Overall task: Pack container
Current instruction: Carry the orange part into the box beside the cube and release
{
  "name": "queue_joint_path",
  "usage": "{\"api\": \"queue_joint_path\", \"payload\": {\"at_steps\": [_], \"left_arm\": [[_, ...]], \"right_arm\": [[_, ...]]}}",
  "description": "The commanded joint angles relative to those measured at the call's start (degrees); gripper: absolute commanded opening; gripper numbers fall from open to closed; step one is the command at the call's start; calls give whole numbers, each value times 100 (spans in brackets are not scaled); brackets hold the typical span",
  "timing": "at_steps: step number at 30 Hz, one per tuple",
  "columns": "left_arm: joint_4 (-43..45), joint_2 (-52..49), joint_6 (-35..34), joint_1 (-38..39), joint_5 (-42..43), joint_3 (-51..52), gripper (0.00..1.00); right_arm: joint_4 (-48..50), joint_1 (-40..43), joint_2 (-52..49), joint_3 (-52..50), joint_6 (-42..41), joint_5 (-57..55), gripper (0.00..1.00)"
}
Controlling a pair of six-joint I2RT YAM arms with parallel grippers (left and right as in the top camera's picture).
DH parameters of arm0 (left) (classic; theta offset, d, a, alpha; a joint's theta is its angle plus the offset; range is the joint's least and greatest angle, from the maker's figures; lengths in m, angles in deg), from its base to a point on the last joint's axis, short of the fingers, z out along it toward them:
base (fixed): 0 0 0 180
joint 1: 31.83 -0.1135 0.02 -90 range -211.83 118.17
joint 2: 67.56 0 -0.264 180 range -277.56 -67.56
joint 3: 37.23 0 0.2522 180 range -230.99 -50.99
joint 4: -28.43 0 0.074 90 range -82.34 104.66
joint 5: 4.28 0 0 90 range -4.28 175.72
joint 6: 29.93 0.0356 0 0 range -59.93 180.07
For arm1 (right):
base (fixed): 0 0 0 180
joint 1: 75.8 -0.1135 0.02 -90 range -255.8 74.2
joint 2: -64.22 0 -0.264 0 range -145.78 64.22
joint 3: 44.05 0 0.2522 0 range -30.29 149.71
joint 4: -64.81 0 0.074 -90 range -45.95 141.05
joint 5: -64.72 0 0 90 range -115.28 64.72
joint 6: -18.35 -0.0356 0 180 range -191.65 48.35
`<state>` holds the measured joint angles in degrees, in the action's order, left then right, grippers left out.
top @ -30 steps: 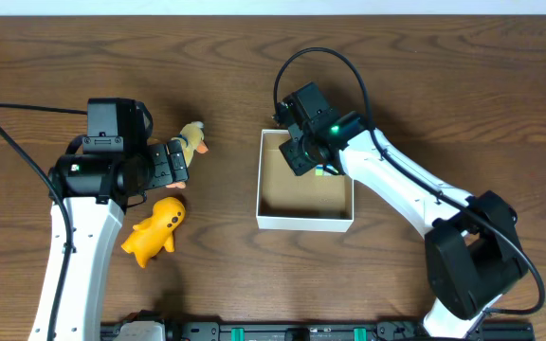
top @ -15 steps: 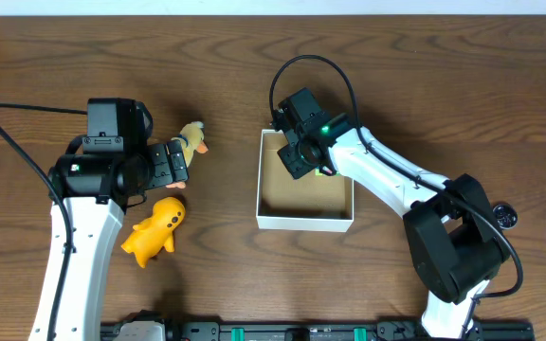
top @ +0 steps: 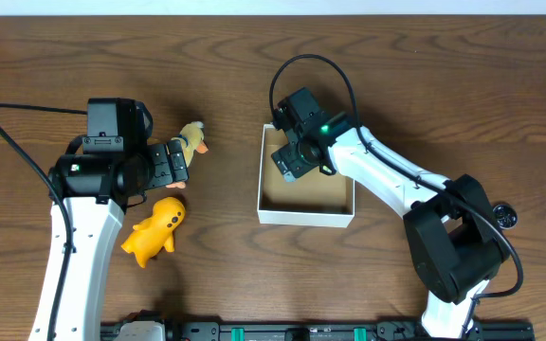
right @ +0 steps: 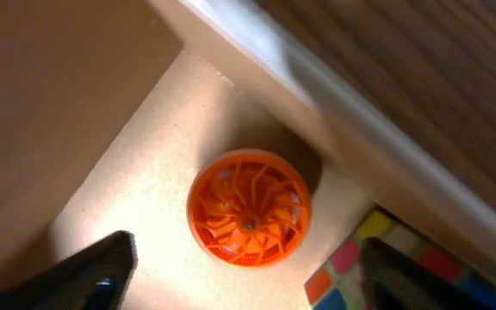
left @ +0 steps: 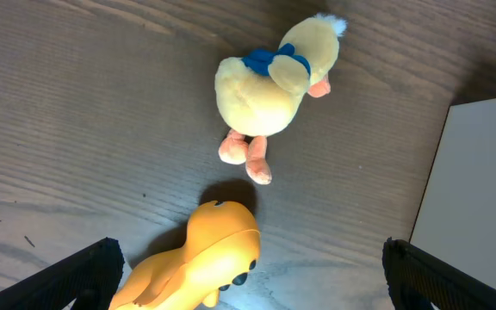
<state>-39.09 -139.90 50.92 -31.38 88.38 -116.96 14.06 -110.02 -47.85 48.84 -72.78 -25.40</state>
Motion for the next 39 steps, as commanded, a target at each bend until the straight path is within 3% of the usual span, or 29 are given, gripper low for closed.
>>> {"api": "queue_joint_path", "payload": {"at_steps": [1, 4, 6, 8, 22, 29, 35, 39], "left_arm": [[-22, -28, 52, 13, -9, -101, 98], [-20, -28, 52, 13, -9, -101, 98], [-22, -28, 52, 13, -9, -101, 98], [-22, -28, 52, 13, -9, -101, 98], [-22, -28, 52, 13, -9, -101, 98], [-22, -28, 52, 13, -9, -101, 98], [-22, -28, 52, 13, -9, -101, 98], [-26, -28, 52, 13, -9, -101, 98]], "right_arm": [[-129, 37, 153, 328, -140, -133, 70], [-278, 0, 275, 518, -138, -24, 50], [-306, -42, 310, 590, -136, 289, 22], [-308, -105, 310, 595, -136, 621, 3], [-369, -487, -249, 540, -120, 721, 1], [-289, -457, -658, 540, -369, 42, 1], [-260, -393, -710, 540, -1176, -1137, 2], [-254, -341, -710, 540, -1237, -1196, 3]]}}
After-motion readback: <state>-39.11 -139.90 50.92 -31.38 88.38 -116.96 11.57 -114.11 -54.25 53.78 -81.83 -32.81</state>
